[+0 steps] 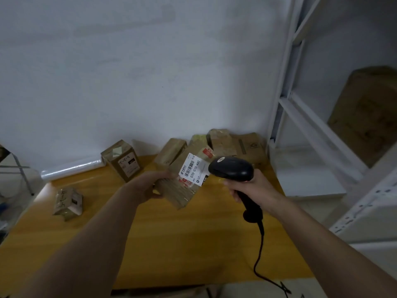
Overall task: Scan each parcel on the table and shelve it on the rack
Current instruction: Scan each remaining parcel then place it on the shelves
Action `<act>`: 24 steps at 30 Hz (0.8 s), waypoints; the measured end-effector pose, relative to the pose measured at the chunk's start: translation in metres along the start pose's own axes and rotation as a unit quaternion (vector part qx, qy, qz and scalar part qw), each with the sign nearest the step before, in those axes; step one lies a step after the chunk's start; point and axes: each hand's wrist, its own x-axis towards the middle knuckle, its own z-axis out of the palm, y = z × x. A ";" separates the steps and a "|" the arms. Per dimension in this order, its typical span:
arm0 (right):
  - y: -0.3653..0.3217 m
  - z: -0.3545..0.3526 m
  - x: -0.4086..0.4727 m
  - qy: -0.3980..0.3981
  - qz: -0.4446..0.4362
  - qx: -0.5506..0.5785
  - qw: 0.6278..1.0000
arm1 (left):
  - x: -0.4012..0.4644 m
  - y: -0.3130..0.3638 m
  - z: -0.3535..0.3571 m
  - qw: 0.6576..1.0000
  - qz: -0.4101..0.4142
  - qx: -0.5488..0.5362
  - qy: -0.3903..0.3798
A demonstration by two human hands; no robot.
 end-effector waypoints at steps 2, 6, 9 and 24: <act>0.010 -0.013 -0.011 0.022 0.014 0.024 0.999 | -0.003 -0.010 0.023 0.999 -0.019 -0.013 -0.027; 0.028 -0.034 -0.040 0.066 0.021 0.075 0.995 | -0.013 -0.023 0.069 0.991 -0.075 0.025 -0.106; 0.034 -0.047 -0.071 0.097 0.020 0.125 0.987 | -0.019 -0.024 0.099 0.981 -0.088 0.065 -0.163; 0.068 -0.068 -0.246 0.434 0.007 0.213 0.875 | -0.074 -0.042 0.253 0.915 -0.113 0.159 -0.354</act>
